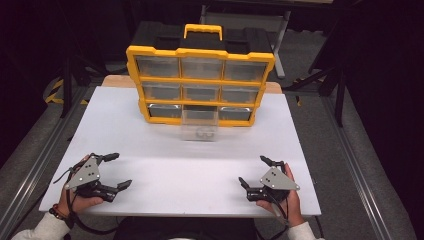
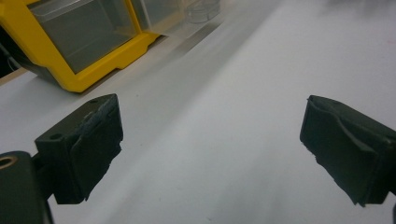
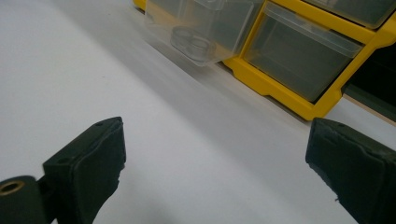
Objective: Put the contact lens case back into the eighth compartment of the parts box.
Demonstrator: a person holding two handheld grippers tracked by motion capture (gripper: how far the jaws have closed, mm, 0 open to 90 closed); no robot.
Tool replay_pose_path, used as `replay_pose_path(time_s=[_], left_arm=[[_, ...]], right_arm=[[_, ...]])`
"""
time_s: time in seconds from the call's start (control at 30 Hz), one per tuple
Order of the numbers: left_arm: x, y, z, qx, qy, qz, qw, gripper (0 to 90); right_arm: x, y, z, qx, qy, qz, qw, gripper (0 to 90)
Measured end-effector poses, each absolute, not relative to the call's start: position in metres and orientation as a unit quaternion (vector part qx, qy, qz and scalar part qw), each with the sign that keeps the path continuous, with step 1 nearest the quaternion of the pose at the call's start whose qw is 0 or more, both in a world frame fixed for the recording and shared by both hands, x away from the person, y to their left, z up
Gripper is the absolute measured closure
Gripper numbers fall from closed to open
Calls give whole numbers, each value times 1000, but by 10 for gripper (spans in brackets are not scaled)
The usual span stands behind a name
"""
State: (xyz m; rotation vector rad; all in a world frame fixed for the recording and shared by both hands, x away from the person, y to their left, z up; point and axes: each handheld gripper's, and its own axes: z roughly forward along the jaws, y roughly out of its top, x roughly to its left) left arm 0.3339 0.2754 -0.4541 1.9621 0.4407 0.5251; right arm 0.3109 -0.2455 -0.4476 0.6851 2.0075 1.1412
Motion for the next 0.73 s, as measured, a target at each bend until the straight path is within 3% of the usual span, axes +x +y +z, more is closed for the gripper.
replay_pose_path(time_s=[0.73], left_arm=[[336,274,-454,815,185,219,504,70]], right_arm=[[312,-246,-449,267,776,440,365,64]])
